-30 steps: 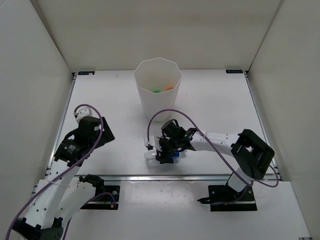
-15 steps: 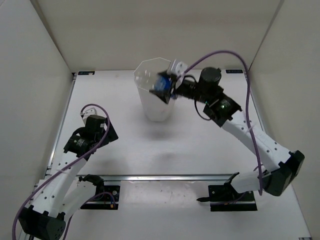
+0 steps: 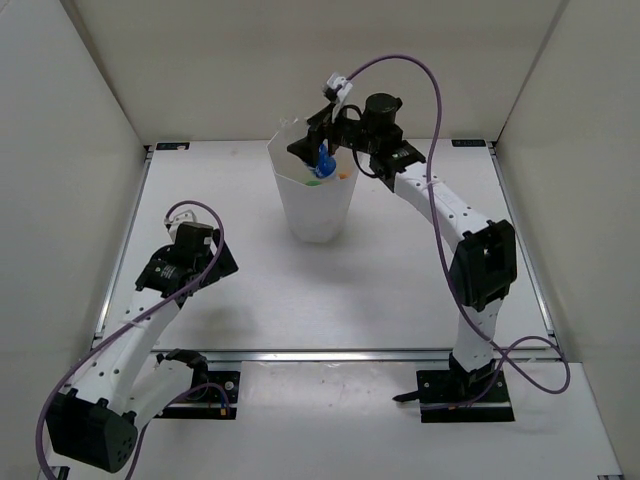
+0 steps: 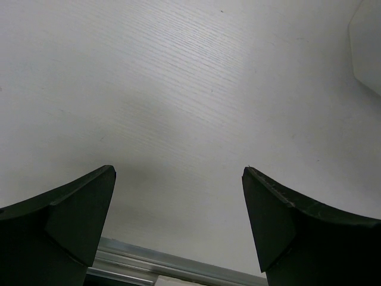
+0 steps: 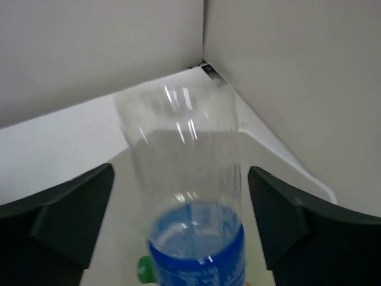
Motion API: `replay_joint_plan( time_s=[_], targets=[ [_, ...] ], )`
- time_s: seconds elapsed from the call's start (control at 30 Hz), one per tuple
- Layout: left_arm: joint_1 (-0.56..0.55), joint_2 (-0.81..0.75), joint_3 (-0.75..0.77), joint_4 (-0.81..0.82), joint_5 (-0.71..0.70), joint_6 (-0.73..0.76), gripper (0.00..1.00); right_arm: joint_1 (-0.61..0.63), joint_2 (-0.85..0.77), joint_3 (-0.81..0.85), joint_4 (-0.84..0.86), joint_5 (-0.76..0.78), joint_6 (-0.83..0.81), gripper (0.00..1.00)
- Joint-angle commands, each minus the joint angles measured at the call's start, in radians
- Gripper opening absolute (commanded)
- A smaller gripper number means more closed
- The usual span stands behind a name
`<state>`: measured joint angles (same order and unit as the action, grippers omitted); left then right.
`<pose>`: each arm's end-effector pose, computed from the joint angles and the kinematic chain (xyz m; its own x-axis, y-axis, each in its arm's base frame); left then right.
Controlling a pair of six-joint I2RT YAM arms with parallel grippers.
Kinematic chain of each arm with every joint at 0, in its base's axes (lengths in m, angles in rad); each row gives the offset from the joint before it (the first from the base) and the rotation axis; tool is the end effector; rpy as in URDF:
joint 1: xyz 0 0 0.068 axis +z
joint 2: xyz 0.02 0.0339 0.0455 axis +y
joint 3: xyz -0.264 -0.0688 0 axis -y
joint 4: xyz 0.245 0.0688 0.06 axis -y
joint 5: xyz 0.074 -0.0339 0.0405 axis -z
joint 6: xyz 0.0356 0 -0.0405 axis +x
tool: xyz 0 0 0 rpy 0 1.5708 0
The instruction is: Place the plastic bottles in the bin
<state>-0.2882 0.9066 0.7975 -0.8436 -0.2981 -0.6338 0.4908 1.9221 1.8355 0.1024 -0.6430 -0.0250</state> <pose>0.1659 -0.0383 0.2663 -0.6939 -0.3847 -0.6087 -0.3753 0.9146 -0.1503 0.3979 0.2369 0.4016 0.0366 -0.0031 -0.9993 -0.9053 0.4233 -0.0345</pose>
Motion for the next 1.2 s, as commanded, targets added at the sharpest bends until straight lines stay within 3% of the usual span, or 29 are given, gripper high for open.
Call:
replay_joint_plan(
  time_s=[0.0,0.17,0.23,0.33,0.4,0.47,0.57,0.67,0.87,1.17],
  targets=[
    [0.011,0.008,0.049,0.028,0.001,0.023,0.99,0.008,-0.067,0.004,0.112,-0.014,0.054,0.99],
    [0.009,0.029,0.091,0.026,0.001,0.034,0.99,0.012,-0.139,0.002,0.037,0.089,0.037,0.99],
    [0.011,0.028,0.092,0.038,0.004,0.040,0.99,0.012,-0.208,-0.012,-0.045,0.231,0.033,0.99],
    [0.027,0.040,0.092,0.043,0.013,0.042,0.98,0.019,-0.293,-0.041,-0.286,0.510,0.001,0.99],
    [0.020,0.043,0.092,0.038,0.011,0.043,0.99,-0.006,-0.389,-0.138,-0.480,0.694,0.066,0.99],
    [0.023,0.052,0.094,0.038,0.011,0.042,0.99,-0.092,-0.483,-0.257,-0.594,0.666,0.197,0.99],
    [0.023,0.061,0.092,0.044,-0.004,0.036,0.98,-0.317,-0.656,-0.616,-0.673,0.403,0.318,0.99],
    [0.020,0.100,0.104,0.029,-0.027,0.045,0.98,-0.489,-0.765,-0.816,-0.798,0.426,0.298,0.99],
    [-0.012,0.108,0.134,-0.023,-0.085,0.026,0.98,-0.557,-0.833,-0.973,-0.909,0.632,0.179,0.99],
    [0.003,0.051,0.101,-0.035,-0.093,0.002,0.99,-0.572,-0.917,-0.969,-0.859,0.597,0.131,0.99]
  ],
)
